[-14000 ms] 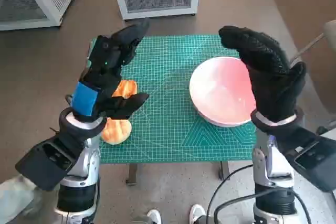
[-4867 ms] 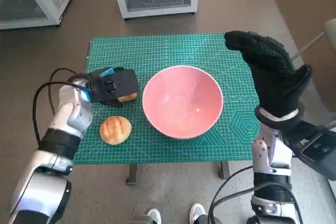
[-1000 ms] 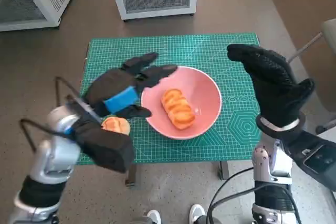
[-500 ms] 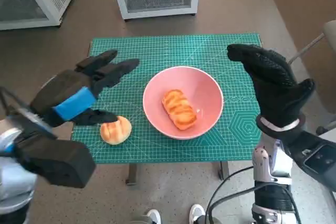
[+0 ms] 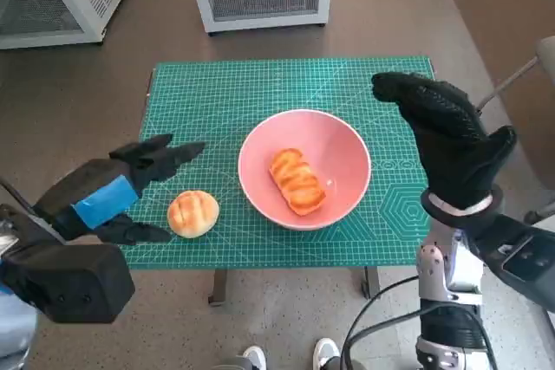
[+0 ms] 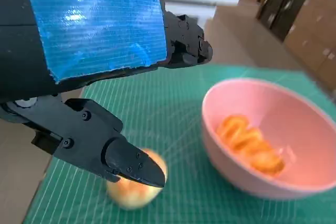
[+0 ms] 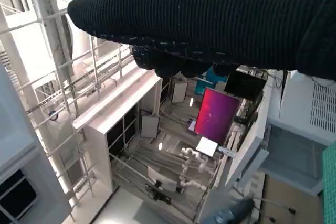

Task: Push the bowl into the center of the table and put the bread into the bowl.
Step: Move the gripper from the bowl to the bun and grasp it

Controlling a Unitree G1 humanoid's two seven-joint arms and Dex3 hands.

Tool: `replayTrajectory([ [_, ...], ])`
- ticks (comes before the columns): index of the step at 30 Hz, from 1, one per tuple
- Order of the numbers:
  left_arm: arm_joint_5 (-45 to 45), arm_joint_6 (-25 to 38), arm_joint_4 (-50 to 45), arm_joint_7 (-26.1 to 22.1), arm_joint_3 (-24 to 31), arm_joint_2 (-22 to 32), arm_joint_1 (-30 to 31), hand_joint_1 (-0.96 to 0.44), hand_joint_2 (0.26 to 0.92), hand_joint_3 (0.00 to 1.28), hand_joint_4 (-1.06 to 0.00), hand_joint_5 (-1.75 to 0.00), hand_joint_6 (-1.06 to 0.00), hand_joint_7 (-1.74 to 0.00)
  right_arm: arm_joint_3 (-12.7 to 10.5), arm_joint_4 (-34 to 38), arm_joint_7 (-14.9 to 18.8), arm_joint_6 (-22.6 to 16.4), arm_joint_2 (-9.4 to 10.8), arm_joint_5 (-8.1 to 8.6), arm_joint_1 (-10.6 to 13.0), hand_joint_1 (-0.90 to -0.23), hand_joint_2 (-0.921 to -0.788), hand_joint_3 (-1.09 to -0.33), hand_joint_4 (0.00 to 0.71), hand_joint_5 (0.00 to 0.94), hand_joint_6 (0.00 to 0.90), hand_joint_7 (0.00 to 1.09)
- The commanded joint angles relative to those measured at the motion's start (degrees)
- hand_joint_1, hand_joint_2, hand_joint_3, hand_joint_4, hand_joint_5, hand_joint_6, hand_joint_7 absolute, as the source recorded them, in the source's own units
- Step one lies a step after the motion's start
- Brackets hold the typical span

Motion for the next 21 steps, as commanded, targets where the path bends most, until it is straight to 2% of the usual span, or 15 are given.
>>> replayTrajectory([
  [1,-0.39,0.13,-0.83,0.05,-0.51,0.60,2.35,-0.16,0.755,0.00,-0.13,0.00,-0.28,-0.03,0.00,-0.11,0.25,1.14,0.00,0.64,1.29,-0.398,-0.921,-0.466,0.608,0.026,0.154,0.66],
  [12,1.41,-1.54,2.32,2.92,-4.95,-1.34,4.32,-0.16,0.754,0.00,-0.13,0.00,-0.29,-0.02,-0.19,-0.03,0.52,1.69,-0.40,0.79,1.38,-0.392,-0.921,-0.468,0.609,0.024,0.162,0.66],
  [16,3.69,-4.11,7.56,6.79,-8.36,-3.09,3.28,-0.16,0.755,0.00,-0.15,-0.01,-0.31,-0.03,-0.26,0.22,0.62,1.73,-0.53,0.82,1.32,-0.390,-0.921,-0.469,0.609,0.023,0.165,0.66],
  [21,8.36,-8.77,15.83,14.25,-12.33,-5.78,2.24,-0.15,0.756,0.00,-0.22,-0.02,-0.37,-0.04,-0.11,0.09,0.52,1.76,-0.52,0.59,1.44,-0.389,-0.921,-0.472,0.609,0.022,0.164,0.66],
])
